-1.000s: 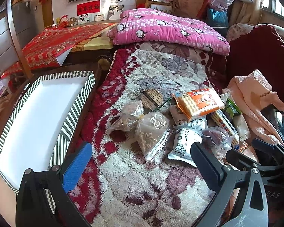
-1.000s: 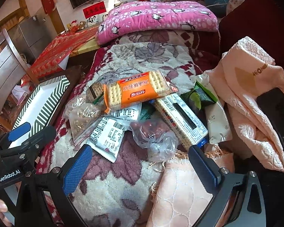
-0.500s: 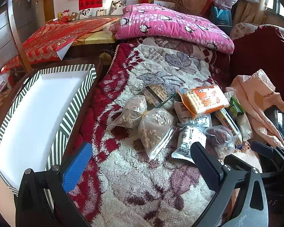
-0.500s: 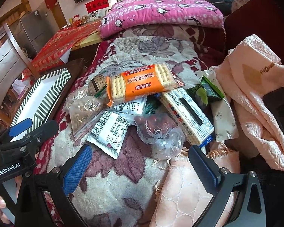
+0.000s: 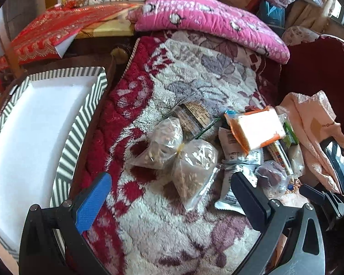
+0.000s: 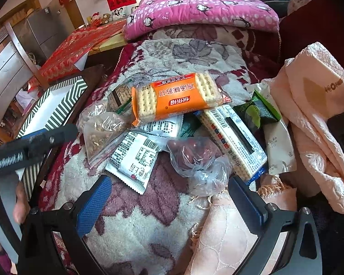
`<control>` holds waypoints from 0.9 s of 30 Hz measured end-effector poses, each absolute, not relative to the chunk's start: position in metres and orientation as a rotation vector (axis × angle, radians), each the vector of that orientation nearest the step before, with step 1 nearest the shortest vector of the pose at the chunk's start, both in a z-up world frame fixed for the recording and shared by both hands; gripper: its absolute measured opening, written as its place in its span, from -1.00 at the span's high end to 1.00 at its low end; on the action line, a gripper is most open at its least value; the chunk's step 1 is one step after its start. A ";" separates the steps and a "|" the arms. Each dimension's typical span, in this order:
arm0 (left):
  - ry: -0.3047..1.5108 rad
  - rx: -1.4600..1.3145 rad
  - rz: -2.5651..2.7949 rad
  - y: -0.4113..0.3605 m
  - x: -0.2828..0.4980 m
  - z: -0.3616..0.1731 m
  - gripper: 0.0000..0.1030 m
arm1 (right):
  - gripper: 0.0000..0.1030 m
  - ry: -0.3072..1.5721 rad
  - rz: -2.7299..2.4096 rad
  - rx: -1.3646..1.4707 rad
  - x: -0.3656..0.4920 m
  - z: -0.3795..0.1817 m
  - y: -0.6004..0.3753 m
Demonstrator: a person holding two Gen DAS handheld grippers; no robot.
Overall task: Organize snacks
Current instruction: 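Move both tools toward the snack pile, then grasp the two tied nut bags with the left gripper while the right grasps a white packet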
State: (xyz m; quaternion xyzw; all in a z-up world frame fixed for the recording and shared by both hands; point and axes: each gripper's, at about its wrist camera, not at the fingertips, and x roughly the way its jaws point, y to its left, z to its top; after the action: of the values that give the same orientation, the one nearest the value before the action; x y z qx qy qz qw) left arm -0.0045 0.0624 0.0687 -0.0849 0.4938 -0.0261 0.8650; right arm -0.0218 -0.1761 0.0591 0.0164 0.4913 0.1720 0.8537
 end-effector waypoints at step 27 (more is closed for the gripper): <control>1.199 0.044 -0.221 0.033 0.052 0.024 -0.43 | -0.98 1.127 0.404 0.019 -0.012 0.041 -0.154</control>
State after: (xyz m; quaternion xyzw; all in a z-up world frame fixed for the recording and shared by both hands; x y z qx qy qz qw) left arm 0.0524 0.0332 0.0236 0.0206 0.5632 -0.1036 0.8196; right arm -0.0123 -0.1543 0.0413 0.0091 0.5303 0.1903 0.8261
